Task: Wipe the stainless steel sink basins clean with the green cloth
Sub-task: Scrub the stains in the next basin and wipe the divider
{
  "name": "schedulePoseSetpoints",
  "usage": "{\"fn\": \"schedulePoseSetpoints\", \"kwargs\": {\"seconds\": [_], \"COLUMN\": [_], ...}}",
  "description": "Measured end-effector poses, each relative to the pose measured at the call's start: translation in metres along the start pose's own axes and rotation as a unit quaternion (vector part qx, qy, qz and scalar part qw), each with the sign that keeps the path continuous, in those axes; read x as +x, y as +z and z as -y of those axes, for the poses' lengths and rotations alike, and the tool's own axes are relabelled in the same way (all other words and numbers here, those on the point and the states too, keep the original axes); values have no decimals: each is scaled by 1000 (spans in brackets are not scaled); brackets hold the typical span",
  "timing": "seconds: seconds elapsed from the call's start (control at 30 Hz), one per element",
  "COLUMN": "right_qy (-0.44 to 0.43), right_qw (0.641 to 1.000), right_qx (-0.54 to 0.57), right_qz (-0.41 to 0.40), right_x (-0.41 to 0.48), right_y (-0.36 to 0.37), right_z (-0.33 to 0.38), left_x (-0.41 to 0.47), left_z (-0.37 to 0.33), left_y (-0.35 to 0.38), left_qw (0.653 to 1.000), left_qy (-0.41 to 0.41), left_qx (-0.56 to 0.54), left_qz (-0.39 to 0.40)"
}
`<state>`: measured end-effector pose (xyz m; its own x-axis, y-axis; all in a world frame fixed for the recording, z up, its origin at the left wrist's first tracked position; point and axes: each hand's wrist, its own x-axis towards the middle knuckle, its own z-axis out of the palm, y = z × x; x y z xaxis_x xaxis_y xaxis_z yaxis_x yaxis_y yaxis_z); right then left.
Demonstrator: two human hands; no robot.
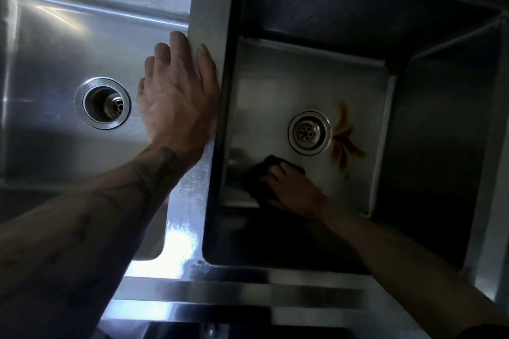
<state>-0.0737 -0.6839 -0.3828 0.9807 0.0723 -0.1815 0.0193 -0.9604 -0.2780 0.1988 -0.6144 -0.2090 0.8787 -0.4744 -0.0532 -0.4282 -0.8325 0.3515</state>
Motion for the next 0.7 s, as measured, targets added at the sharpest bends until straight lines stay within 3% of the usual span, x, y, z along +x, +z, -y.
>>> {"fn": "schedulePoseSetpoints", "kwargs": {"seconds": [0.07, 0.2, 0.37, 0.5, 0.57, 0.63, 0.7], "right_qy": [27, 295, 256, 66, 137, 295, 339], "right_qw": [1000, 949, 959, 994, 985, 947, 933], "right_qx": [16, 75, 121, 66, 95, 127, 114], "right_qz": [5, -85, -23, 63, 35, -19, -42], "right_x": [2, 42, 17, -11, -7, 6, 13], "right_y": [-3, -11, -24, -27, -26, -23, -20], "right_z": [-9, -15, -6, -11, -23, -25, -14], "left_x": [0, 0, -1, -7, -17, -39, -60], "left_z": [0, 1, 1, 1, 4, 9, 12], "left_y": [0, 0, -4, -8, -13, -16, -17], "left_qw": [1000, 1000, 1000, 999, 997, 997, 998], "left_qy": [-1, 1, -2, 1, -5, 8, 24], "left_qx": [3, 6, -10, -41, -72, -72, -65], "left_qz": [1, -4, -1, -4, -12, -9, 2]}}
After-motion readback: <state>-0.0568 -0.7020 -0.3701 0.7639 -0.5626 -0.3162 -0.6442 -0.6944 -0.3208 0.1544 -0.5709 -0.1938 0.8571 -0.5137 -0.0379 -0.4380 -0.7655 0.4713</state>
